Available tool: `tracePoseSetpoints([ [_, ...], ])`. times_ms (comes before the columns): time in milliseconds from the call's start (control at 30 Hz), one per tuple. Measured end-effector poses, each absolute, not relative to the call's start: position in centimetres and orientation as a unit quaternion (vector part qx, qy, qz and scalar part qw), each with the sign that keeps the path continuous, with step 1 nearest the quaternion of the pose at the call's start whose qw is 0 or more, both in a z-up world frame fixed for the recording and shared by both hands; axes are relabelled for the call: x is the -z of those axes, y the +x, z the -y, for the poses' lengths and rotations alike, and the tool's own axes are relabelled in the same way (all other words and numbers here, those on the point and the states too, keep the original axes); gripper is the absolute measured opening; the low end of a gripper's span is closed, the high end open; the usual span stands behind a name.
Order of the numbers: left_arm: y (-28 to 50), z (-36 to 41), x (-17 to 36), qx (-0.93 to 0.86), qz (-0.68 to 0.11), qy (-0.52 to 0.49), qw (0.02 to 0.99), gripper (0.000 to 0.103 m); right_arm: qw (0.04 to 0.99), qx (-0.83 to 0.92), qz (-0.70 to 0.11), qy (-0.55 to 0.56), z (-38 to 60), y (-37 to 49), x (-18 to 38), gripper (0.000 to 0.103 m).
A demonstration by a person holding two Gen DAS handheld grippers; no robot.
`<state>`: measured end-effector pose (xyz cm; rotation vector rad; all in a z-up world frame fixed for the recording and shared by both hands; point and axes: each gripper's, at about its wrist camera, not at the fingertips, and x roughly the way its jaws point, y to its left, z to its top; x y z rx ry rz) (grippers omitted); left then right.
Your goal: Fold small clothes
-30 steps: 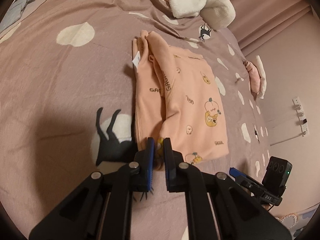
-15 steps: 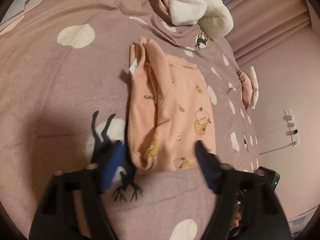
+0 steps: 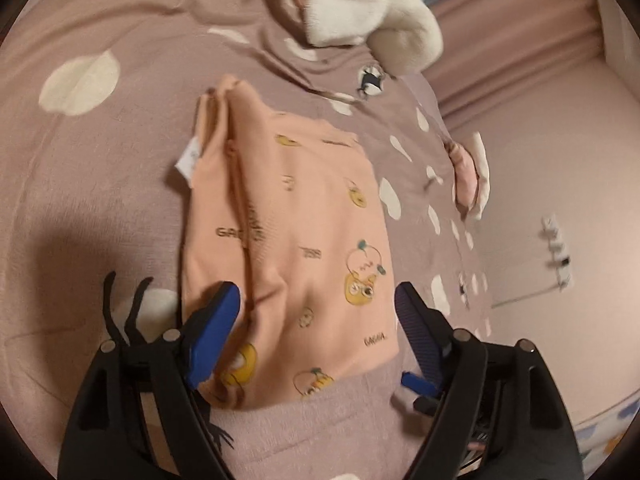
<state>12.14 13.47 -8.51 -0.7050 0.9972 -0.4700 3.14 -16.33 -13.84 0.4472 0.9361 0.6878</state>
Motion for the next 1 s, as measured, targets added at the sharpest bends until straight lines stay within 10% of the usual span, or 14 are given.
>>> tracePoseSetpoints([
  [233, 12.0, -12.9, 9.6, 0.235, -0.488, -0.292, 0.789, 0.071, 0.812, -0.324, -0.437, 0.211, 16.3, 3.0, 13.8, 0.056],
  [367, 12.2, -13.7, 10.8, 0.194, -0.505, -0.291, 0.789, 0.013, 0.813, -0.323, -0.436, 0.210, 16.2, 3.0, 13.8, 0.056],
  [1000, 9.9, -14.1, 8.9, 0.169, -0.478, -0.269, 0.819, 0.006, 0.816, -0.320, -0.435, 0.207, 16.1, 3.1, 13.8, 0.056],
])
